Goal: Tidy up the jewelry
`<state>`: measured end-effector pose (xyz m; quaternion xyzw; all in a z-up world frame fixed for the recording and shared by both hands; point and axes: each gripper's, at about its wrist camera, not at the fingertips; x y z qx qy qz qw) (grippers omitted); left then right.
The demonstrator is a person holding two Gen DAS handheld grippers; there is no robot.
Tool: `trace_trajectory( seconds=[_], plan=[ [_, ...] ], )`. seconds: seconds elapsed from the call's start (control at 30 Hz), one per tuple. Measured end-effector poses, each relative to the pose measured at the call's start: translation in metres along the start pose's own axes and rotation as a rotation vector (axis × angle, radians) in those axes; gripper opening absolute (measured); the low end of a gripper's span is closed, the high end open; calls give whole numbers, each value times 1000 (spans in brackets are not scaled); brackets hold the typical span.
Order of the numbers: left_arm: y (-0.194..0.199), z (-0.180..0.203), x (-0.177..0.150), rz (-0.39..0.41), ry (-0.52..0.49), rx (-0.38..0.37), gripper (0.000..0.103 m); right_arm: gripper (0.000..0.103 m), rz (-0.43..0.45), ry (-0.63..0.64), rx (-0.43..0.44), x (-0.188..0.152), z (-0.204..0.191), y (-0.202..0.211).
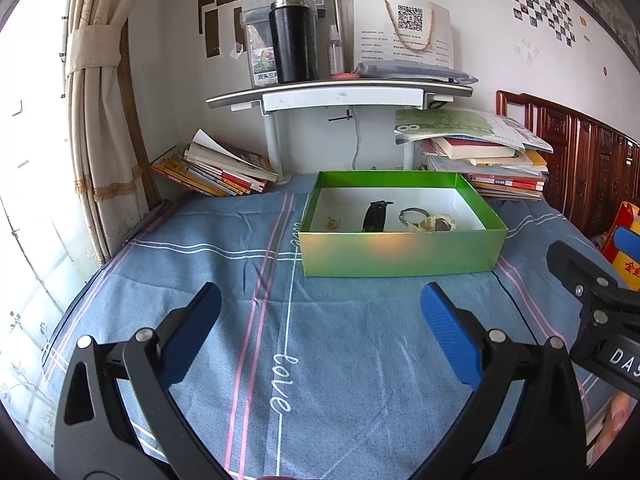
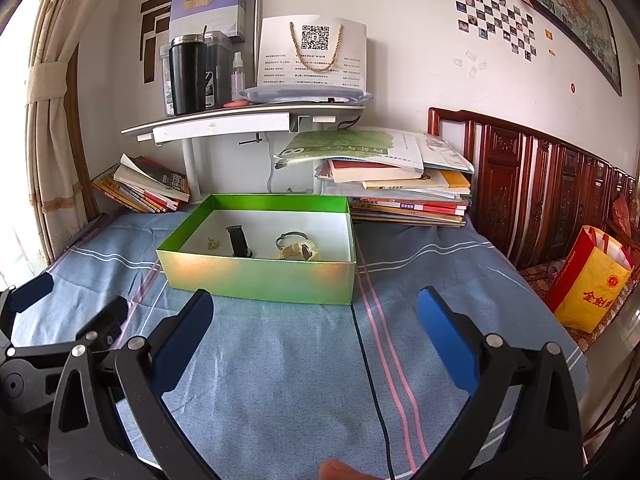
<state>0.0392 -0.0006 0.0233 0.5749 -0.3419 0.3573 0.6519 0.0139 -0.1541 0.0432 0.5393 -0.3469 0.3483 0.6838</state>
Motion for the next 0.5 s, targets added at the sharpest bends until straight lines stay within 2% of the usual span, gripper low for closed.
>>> trace_trajectory(
  seconds=[0.2, 0.5],
  plan=[
    [1, 6, -2, -3, -20, -14, 99, 100, -1, 3, 3, 0, -1, -1],
    [-5, 0, -1, -24, 9, -4, 99, 99, -10, 4, 4, -1, -1, -3]
  ],
)
Point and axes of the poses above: each gripper's, at about its wrist camera, not at the fingertips, and y roughly against the way its jaws point, z to its right, x to its top, and after that the axes turned 13 degrees about y, right-handed
